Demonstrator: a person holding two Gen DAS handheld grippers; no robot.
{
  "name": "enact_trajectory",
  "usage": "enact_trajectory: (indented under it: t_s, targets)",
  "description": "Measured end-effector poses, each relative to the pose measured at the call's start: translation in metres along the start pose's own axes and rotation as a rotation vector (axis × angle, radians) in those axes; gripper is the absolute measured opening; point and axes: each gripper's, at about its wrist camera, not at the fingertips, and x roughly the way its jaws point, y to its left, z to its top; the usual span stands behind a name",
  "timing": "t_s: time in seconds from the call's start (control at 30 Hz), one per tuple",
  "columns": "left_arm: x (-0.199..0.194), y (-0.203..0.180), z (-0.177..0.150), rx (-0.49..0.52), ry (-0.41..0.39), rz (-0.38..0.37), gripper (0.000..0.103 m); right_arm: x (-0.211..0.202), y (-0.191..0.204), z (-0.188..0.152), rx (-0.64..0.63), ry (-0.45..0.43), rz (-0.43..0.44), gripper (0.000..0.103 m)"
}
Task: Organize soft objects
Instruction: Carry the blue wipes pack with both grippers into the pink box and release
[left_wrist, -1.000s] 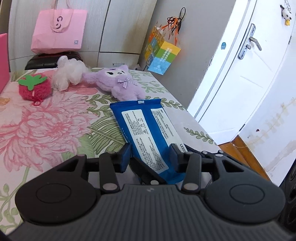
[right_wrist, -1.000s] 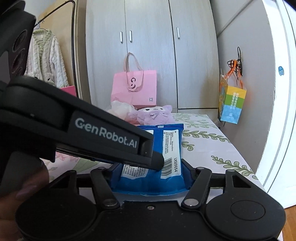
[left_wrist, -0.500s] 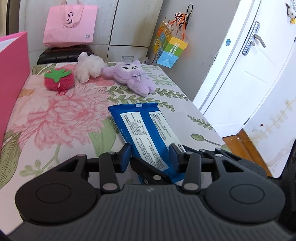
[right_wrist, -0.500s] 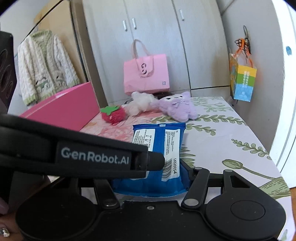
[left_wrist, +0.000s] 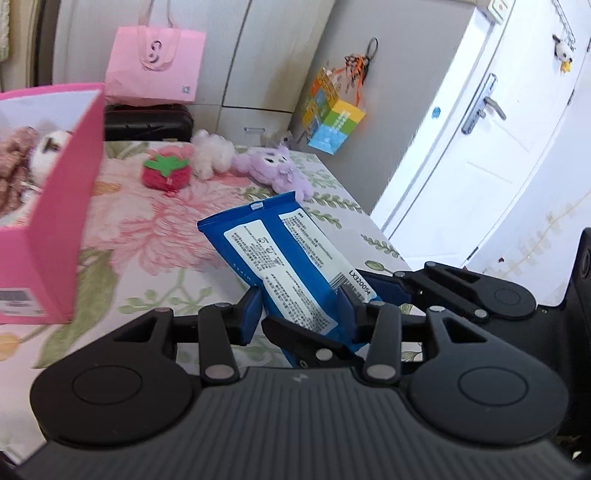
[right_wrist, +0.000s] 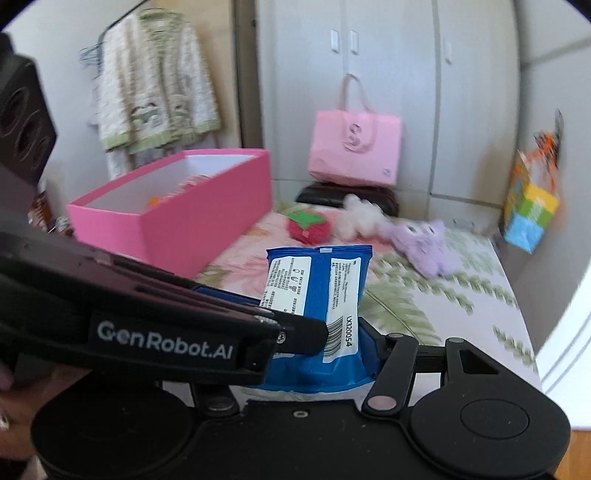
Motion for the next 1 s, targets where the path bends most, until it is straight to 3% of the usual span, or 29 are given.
enact_trajectory:
  t_s: [0.5, 0.63, 0.87, 1.0]
  targets:
    - [-0.115, 0.049, 0.029, -0.011, -0.132, 0.209, 0.042, -0.005, 0.089, 0.076, -0.124, -0.1, 0.218, 0.065]
    - [-0.131, 0.068, 0.038, -0.036, -0.151, 0.25, 0.042, 0.006, 0.107, 0.095, -0.124, -0.105, 0.266, 0.065]
    - [-0.151, 0.095, 0.051, -0.074, -0.259, 0.294, 0.042, 0.024, 0.128, 0.124, -0.128, -0.13, 0.308, 0.065]
    - [-0.145, 0.116, 0.065, -0.091, -0.252, 0.303, 0.042, 0.045, 0.134, 0.136, -0.114, -0.119, 0.321, 0.066]
